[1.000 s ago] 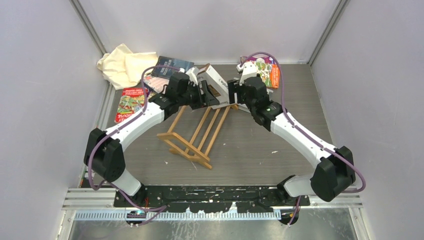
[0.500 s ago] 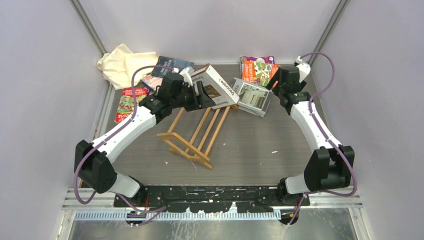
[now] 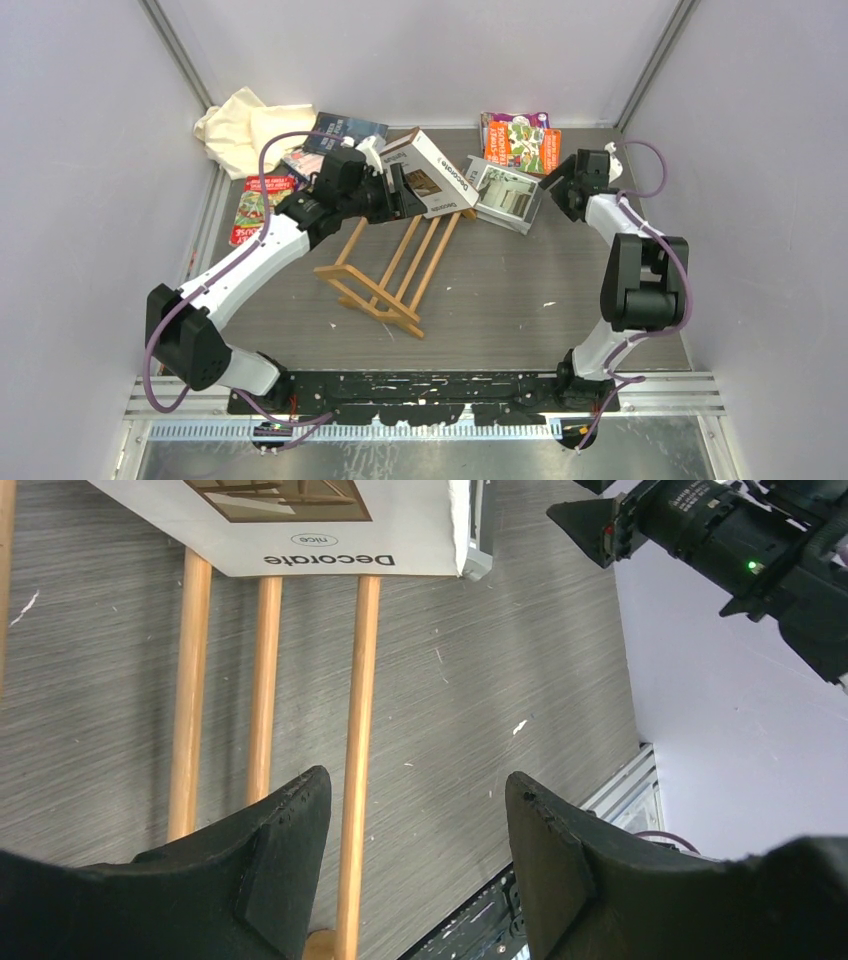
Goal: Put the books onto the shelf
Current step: Pick up the book from the center of the board.
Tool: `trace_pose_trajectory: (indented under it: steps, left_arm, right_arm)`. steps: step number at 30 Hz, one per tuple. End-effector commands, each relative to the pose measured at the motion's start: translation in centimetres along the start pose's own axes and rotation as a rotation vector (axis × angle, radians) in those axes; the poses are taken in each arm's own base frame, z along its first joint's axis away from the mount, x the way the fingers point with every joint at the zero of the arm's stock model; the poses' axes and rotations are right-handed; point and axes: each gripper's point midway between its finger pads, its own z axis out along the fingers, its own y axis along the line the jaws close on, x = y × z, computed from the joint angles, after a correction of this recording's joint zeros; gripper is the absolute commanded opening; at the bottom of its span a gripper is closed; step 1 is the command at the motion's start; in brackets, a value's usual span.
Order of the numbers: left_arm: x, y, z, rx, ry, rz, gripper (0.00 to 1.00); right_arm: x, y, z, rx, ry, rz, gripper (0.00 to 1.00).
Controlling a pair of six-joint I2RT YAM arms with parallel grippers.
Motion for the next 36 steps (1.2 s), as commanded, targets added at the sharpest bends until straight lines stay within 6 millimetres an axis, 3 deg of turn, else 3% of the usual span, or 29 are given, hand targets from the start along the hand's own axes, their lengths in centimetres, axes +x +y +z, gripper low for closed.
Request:
trace_pose_trajectory:
  steps: [1,6,13,31,34,36]
  left_arm:
    - [-1.2,-0.9,-1.0,0.024,-0.058,0.039,0.65]
    - [-1.4,-0.8,-0.8,0.025,-0.076,0.045,0.65]
    - [-1.3,-0.6,-0.4,0.033,-0.09,0.049,0.65]
    - [-1.5,0.0,-0.4,0.014,-0.118,0.054,0.65]
    - [-1.5,0.0,-0.4,0.014,-0.119,0.052,0.65]
    - [-1.4,0.1,-0.5,0.012,-0.121,0.048,0.65]
  right_arm:
    - [-2.2,3.4,1.6,-0.145,-0.041,0.05,0.76]
    - [-2.2,4.2,4.4,-0.191,-0.039,0.062,0.73]
    - [-2.8,5.1,6.6,-0.245,-0.059,0.062,0.71]
    - [-2.8,5.0,9.2,-0.259,-0.036,0.036,0.6]
    - [-2.5,5.0,9.4,-0.265,-0.031,0.035,0.54]
    - [-2.4,5.0,9.4,-0.271,-0.031,0.034,0.45]
